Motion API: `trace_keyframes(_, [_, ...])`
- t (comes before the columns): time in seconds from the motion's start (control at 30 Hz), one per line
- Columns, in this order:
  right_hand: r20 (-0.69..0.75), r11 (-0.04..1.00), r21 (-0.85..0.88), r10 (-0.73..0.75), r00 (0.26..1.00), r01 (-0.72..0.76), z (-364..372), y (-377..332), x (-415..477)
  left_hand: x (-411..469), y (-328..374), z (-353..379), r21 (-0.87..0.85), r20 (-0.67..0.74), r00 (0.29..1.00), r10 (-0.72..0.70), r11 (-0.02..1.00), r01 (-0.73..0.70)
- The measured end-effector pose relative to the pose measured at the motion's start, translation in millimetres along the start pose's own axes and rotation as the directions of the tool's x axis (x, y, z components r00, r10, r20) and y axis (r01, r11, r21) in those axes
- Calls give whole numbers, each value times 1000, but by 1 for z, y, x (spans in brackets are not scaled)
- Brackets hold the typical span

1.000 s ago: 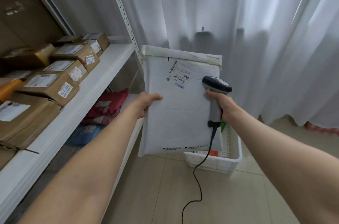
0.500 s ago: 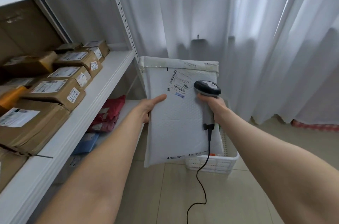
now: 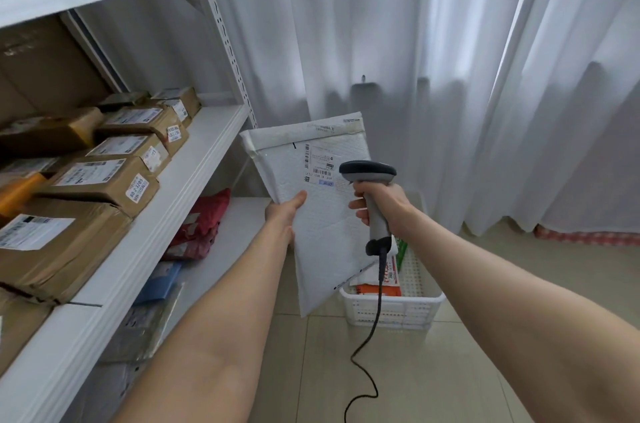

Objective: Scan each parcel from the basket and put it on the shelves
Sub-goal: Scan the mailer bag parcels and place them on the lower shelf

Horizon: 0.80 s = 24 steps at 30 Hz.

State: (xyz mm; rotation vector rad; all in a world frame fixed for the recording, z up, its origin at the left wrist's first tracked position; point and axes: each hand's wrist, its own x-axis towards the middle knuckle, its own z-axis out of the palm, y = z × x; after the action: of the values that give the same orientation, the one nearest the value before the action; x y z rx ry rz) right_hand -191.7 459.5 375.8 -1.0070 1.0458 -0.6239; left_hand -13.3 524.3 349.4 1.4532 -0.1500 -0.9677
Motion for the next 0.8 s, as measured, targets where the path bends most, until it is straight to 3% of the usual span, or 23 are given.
trace_keyframes(0.8, [85,997,-71,21,996,-15,15,-8,-17,8,-8,-19,-83,17,998,-66,994,67])
